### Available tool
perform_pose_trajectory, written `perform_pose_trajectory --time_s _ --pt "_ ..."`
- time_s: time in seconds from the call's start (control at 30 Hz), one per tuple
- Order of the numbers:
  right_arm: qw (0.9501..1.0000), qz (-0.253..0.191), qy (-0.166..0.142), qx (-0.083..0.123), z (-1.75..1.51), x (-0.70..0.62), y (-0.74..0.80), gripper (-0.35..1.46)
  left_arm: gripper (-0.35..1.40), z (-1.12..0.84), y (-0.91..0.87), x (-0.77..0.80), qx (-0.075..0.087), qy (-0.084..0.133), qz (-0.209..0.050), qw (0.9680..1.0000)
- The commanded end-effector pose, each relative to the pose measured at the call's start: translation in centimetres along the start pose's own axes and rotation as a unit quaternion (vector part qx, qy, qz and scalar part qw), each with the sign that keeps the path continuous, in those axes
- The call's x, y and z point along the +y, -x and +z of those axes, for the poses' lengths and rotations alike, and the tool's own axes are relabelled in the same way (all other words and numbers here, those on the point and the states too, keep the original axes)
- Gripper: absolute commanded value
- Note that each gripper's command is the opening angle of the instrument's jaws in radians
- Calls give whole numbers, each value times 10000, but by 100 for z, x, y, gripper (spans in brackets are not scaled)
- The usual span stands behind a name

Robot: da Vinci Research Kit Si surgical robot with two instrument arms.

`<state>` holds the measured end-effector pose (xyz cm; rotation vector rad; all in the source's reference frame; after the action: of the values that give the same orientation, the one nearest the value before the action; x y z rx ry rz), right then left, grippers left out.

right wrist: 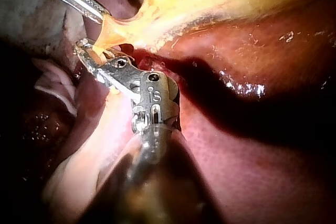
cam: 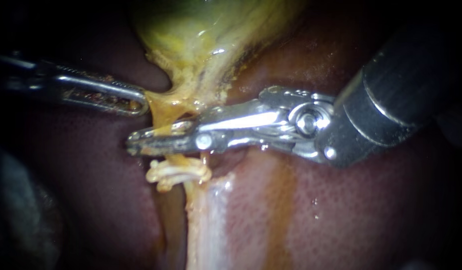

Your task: Going back third clip left tube

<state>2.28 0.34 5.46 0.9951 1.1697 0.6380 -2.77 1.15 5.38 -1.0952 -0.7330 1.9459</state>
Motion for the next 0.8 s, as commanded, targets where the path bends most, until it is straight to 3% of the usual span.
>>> perform_pose_trajectory --time_s 0.03,0.1,0.23,0.37,0.57,0.8 --pt "10000 0 0 -1 0 0 0 -35 -35 0 0 0 0 0 -1 10000" --pt "10000 2 -34 47 0 0 0 -35 -35 0 0 0 0 0 0 10000" --pt "9998 6 -106 159 2 1 0 9 -35 0 0 0 0 0 0 10000" --pt "9998 -1 -93 161 7 4 1 34 -35 0 0 0 0 0 -1 10000" --pt "9996 -185 -39 185 16 13 10 43 -35 -1 0 0 0 -1 -1 10000" --pt "9971 -465 376 471 15 35 13 48 -35 -1 0 0 0 -1 -1 10000"
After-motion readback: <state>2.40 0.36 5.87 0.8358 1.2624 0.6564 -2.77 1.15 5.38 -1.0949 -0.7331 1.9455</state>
